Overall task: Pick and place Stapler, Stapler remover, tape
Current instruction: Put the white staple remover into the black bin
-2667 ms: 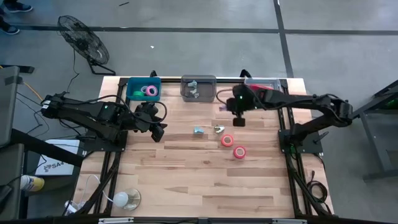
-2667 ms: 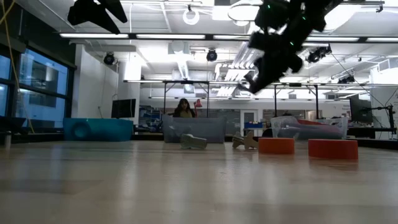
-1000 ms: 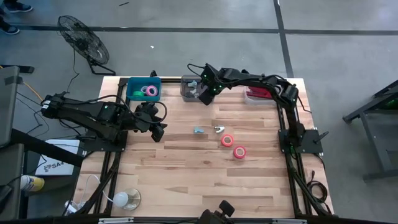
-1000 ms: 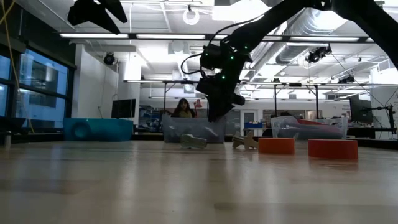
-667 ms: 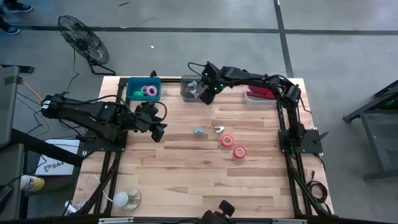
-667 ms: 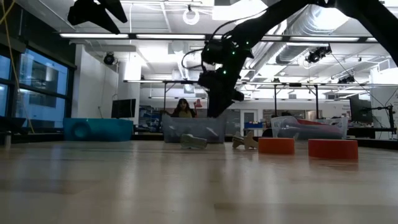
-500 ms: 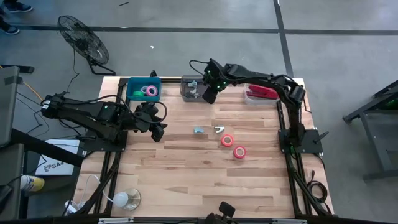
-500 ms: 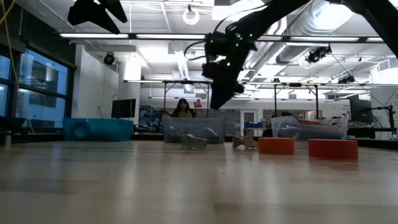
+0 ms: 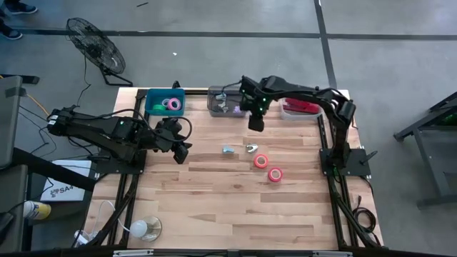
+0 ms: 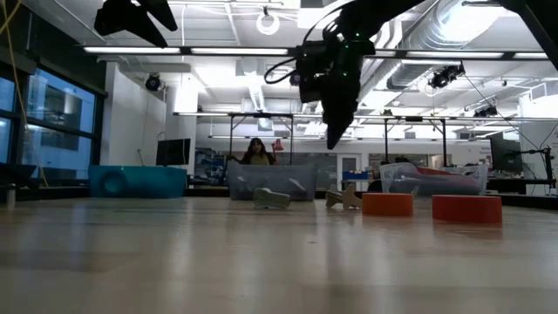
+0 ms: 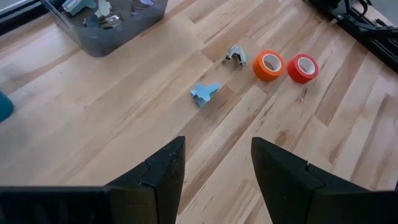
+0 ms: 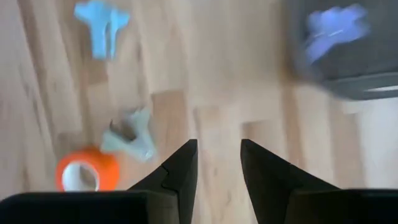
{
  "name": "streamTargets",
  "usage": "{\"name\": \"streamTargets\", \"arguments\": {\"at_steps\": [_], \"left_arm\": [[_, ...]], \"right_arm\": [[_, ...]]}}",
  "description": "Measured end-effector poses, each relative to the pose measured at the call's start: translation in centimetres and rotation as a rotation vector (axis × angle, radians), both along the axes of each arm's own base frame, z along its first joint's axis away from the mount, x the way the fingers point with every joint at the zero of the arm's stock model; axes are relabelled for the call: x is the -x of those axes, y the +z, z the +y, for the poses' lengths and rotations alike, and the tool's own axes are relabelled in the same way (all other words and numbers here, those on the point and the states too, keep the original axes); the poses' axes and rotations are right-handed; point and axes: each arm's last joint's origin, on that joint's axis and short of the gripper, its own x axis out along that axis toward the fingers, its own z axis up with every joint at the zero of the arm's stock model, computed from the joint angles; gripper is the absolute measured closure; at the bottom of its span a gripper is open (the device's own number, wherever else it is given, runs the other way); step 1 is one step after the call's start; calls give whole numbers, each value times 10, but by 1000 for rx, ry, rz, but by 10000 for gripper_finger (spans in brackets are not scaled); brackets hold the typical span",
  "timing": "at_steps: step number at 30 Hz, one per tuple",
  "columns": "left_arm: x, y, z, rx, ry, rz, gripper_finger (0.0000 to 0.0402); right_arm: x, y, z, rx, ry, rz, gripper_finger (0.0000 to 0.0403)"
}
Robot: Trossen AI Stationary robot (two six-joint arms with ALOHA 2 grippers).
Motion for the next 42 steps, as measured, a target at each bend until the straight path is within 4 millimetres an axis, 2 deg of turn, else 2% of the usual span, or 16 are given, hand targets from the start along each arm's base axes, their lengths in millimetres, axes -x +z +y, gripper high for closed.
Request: {"name": "streamTargets", "arguments": {"at_steps": [6,13,18,21,28,32,35,42], "left_arm": [[0,0,0,0,0,0,220],[0,0,0,0,0,0,220],[0,0,0,0,0,0,220],[0,0,0,0,1,0,220],[0,0,0,0,0,0,220],[0,0,0,-1,1,0,220],[0,0,0,-1,1,0,220],[0,0,0,-1,1,0,220]], "right_arm": [[4,-16,22,-113,159,50,289],[4,-28,50,-154,274,126,289],[1,-39,70,-217,389,98,286],[0,-45,77,-224,416,88,272],[4,-61,81,-194,489,83,204],[8,-74,81,-73,536,139,171],[10,-82,80,7,542,164,158],[12,-93,80,36,569,143,155]]}}
